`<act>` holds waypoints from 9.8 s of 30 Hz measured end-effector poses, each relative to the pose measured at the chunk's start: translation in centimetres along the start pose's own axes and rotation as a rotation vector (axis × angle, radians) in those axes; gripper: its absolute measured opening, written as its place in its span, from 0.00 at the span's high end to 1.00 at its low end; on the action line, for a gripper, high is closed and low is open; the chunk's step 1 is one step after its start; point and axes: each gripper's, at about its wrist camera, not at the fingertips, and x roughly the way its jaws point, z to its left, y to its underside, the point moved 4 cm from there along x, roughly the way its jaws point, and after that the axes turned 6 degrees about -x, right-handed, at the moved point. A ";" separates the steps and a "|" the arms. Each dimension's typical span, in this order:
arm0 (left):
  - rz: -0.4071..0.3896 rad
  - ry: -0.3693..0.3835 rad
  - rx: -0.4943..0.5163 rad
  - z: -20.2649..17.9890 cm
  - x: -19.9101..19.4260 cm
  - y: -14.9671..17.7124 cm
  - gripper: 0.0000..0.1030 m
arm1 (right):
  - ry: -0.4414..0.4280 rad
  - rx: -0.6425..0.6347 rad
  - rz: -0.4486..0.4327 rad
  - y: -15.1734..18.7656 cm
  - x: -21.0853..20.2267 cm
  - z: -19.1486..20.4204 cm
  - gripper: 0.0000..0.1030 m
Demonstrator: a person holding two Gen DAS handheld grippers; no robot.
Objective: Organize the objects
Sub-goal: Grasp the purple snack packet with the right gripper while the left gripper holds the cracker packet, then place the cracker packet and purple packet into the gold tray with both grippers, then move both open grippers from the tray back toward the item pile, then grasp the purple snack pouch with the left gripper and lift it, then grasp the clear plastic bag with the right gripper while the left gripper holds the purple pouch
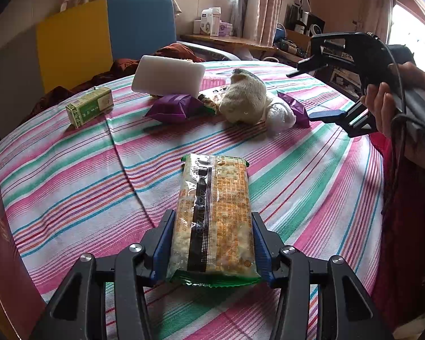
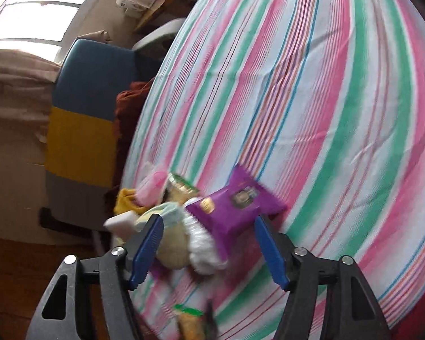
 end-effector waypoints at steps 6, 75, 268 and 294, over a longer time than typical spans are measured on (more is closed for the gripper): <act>-0.001 0.010 -0.008 0.1 -0.1 0.1 0.50 | -0.008 0.124 0.042 0.3 0.9 -0.7 0.33; -0.086 -0.498 -0.715 30.3 -22.0 8.9 0.53 | -0.103 -1.443 0.520 40.8 6.3 24.2 0.63; 0.089 -0.079 -0.104 2.0 1.5 -2.6 0.60 | 0.196 -0.408 0.204 2.6 4.2 5.2 0.38; 0.053 -0.065 -0.113 1.9 0.9 -2.1 0.61 | 0.159 -0.518 0.299 4.4 5.4 6.3 0.60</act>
